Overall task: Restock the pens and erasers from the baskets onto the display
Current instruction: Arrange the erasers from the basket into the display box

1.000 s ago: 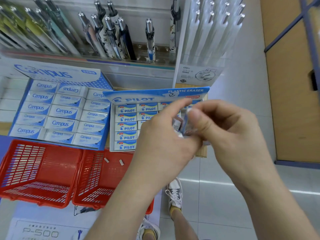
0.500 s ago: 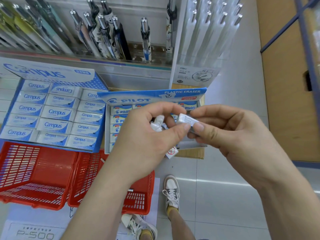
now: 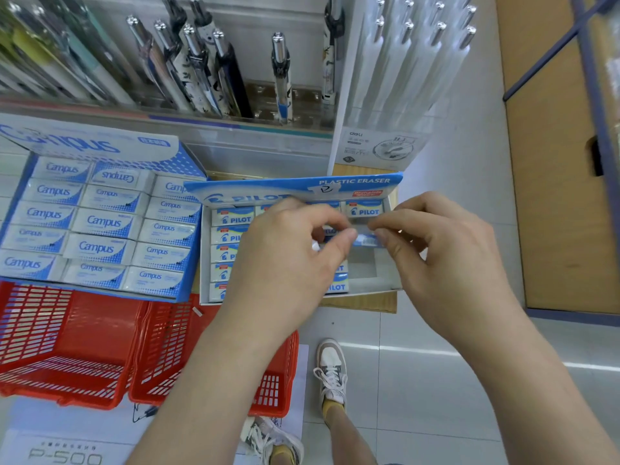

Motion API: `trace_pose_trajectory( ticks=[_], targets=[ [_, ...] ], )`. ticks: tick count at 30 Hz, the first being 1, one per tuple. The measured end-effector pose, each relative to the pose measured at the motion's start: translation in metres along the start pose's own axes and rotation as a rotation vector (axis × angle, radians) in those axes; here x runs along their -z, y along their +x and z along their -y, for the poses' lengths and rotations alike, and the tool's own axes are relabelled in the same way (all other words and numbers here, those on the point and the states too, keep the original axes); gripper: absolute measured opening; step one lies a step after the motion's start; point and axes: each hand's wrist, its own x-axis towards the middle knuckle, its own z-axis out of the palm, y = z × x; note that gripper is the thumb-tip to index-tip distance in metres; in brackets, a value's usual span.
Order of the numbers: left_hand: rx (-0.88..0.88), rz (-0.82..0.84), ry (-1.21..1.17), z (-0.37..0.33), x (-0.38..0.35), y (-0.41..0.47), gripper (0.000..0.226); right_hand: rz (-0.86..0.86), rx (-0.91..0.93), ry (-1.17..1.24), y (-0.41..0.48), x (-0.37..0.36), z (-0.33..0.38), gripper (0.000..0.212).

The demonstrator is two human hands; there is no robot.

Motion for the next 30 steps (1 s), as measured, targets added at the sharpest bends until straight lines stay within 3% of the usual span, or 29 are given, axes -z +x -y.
trace_pose_trajectory(
  ticks=[8,12,18,22,26,30],
  targets=[
    [-0.102,0.03,0.115,-0.001,-0.005,0.002,0.032,0.091,0.02,-0.008,-0.001,0.004,-0.001,0.023],
    [-0.103,-0.053,0.151,-0.004,-0.01,0.002,0.03,0.137,0.045,-0.032,0.0,0.004,-0.003,0.023],
    [-0.064,-0.081,0.052,0.001,-0.01,0.003,0.021,0.059,0.038,-0.086,0.003,-0.004,-0.002,0.024],
    [-0.059,-0.118,0.126,-0.003,-0.013,0.001,0.023,-0.022,-0.014,-0.051,0.004,-0.008,-0.004,0.015],
    [-0.022,-0.175,0.136,-0.007,-0.016,-0.002,0.02,0.071,-0.021,-0.013,0.0,-0.002,-0.006,0.02],
    [-0.018,-0.175,0.158,-0.004,-0.013,-0.004,0.018,0.042,0.013,-0.079,0.002,-0.001,-0.002,0.02]
  ],
)
